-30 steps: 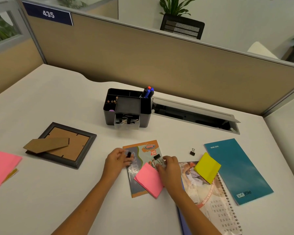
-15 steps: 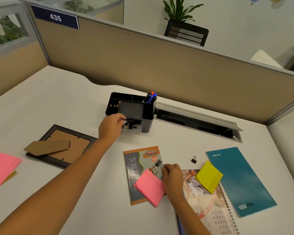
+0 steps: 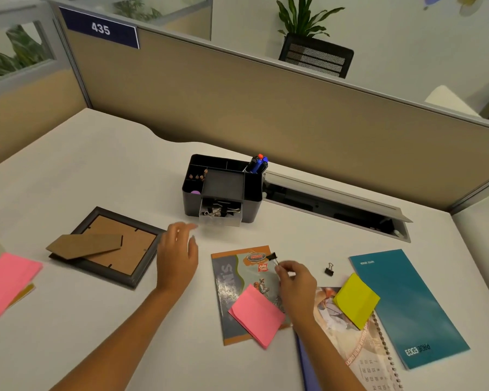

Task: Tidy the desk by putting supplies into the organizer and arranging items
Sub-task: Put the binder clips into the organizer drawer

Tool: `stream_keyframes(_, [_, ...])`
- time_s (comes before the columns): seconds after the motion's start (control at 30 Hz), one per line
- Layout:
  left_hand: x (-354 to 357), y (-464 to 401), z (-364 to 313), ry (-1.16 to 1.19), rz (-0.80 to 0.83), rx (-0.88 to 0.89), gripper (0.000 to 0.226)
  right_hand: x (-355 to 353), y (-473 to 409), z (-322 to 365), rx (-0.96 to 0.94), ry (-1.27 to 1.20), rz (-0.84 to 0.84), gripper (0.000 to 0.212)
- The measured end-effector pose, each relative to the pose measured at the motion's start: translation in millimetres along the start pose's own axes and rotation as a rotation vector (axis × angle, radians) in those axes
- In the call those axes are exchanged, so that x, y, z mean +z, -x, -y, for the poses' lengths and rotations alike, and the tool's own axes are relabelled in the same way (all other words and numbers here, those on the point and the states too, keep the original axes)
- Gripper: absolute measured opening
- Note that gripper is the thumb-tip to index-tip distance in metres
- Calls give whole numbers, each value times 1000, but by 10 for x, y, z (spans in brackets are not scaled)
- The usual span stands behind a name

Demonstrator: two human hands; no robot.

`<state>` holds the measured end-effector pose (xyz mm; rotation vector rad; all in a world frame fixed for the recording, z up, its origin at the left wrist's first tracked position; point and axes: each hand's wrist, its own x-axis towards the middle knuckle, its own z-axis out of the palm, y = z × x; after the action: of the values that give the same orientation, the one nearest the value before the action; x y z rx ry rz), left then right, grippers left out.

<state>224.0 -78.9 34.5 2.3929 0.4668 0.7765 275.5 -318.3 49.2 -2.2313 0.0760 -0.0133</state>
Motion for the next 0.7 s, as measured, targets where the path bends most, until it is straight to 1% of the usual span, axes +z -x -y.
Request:
stream_keyframes(0.13, [-33, 421, 235, -78, 150, 7, 28, 50, -184, 440, -218, -79, 10, 11])
stream_keyframes(0.23, [-34, 553, 285, -174, 278, 59, 40, 185, -358, 783, -318, -71, 55, 14])
stream_keyframes(0.3, [-24, 577, 290, -283, 369, 109, 49, 322, -457, 967, -327, -84, 75, 14])
stream_keyframes(0.4, [-9, 583, 283, -362, 453, 131, 50, 532, -560, 1133, -292, -82, 91, 14])
stream_keyframes(0.53, [-18, 565, 254, -390, 482, 129, 54, 720, -617, 1178, -250, -8, 107, 11])
stream_keyframes(0.7, [-15, 551, 263, -375, 499, 115, 56, 790, -606, 1134, -236, 12, 108, 17])
